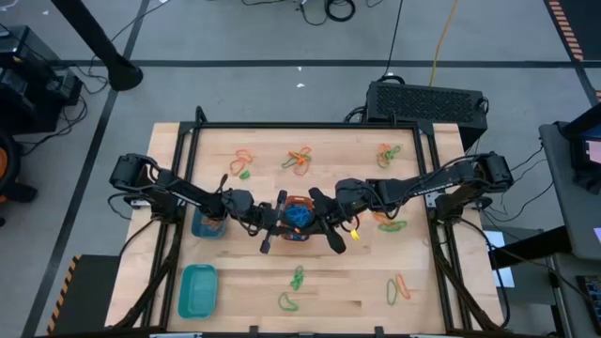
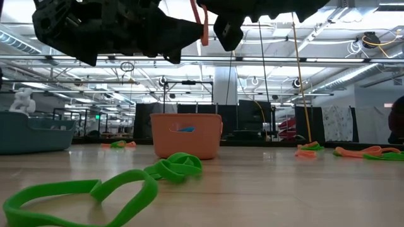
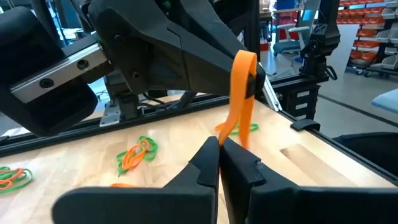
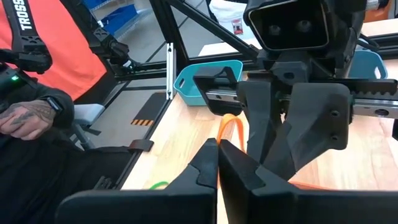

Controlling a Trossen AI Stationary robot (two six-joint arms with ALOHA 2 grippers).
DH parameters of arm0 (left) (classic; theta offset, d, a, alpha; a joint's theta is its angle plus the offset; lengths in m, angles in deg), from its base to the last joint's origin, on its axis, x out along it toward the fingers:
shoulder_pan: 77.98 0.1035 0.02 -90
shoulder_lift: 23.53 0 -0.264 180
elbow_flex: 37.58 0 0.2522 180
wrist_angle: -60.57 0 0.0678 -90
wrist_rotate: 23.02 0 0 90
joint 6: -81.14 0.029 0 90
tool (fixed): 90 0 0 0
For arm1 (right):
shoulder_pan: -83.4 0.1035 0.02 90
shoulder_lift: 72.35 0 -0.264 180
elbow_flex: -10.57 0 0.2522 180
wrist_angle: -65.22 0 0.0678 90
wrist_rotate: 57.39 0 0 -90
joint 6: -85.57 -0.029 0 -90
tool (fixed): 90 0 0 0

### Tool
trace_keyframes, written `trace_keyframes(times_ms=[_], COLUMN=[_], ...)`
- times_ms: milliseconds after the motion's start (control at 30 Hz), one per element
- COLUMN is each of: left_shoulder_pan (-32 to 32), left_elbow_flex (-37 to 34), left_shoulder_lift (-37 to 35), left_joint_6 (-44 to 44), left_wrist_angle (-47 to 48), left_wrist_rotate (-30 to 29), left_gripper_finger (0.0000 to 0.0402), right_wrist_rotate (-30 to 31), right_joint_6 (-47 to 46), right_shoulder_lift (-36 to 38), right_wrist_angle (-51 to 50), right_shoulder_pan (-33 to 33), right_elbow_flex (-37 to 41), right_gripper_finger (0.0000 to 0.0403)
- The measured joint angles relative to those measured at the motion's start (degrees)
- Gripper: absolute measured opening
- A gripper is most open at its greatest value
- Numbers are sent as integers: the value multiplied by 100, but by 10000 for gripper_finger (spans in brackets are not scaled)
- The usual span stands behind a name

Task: Sort rubber bands into baskets
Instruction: Put the orange rubber band into the blue bin

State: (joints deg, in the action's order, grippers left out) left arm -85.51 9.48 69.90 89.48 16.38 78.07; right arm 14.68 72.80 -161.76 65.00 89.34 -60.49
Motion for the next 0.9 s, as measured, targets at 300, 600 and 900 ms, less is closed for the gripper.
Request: trace_keyframes(times_ms=[300,600,900], left_shoulder_pan=[0,0,-363], left_elbow_flex=[0,2,2], left_shoulder_lift=[0,-138,-1410], left_joint_6=[-4,-2,-648], left_wrist_angle=[32,728,3667], left_wrist_rotate=[0,-82,-1154], left_gripper_finger=[4,2,1], right_wrist_rotate=[-40,-852,-513], right_joint_6=[155,290,738], right_shoulder_lift=[0,2,2], right_wrist_angle=[-446,-1230,-2621], right_shoulder_pan=[-261,-564,-389], right_elbow_flex=[0,0,0], right_gripper_finger=[83,179,203])
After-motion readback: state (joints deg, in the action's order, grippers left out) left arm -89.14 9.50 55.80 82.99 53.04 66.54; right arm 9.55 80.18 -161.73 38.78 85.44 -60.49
